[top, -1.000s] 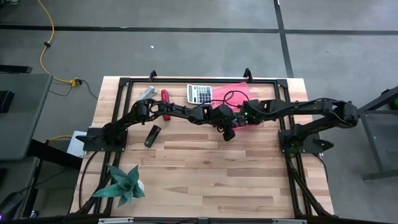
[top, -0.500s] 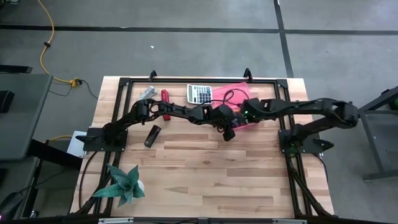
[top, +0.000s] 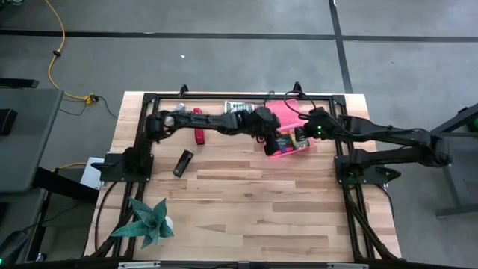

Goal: Pack school essentials
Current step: Return to Home Position

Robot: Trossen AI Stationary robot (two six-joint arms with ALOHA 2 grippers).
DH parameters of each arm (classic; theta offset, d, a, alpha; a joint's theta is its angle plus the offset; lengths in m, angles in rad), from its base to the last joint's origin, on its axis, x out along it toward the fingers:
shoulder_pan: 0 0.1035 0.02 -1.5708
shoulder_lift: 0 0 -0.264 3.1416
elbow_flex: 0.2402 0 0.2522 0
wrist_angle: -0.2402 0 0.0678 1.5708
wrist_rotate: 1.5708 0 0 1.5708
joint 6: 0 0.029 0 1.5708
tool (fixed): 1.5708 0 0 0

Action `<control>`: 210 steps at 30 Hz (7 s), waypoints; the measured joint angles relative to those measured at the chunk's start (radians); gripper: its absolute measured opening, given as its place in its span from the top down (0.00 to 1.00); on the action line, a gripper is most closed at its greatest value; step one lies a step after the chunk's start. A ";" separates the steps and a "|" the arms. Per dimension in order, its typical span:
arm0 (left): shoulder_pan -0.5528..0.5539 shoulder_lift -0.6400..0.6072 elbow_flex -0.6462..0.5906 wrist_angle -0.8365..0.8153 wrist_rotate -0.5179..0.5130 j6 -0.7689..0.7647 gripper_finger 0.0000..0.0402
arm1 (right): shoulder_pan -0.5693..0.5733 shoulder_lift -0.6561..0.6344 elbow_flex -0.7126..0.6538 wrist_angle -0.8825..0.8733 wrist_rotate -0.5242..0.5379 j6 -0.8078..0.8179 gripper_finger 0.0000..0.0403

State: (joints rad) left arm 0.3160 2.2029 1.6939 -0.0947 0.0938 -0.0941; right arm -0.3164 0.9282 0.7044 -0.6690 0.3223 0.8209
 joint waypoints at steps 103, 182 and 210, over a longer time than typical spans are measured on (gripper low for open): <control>-0.156 -2.170 -1.681 0.114 -0.076 -0.202 1.00 | 0.294 -0.458 -0.130 0.546 -0.418 -0.590 1.00; -0.156 -2.170 -1.681 0.114 -0.079 -0.201 1.00 | 0.406 -0.916 -0.691 0.696 -0.173 -0.751 1.00; -0.156 -2.170 -1.681 0.114 -0.079 -0.201 1.00 | 0.406 -0.916 -0.691 0.696 -0.172 -0.751 1.00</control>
State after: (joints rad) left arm 0.1604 0.0329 0.0128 0.0190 0.0147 -0.2955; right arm 0.0891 0.0120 0.0135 0.0269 0.1501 0.0704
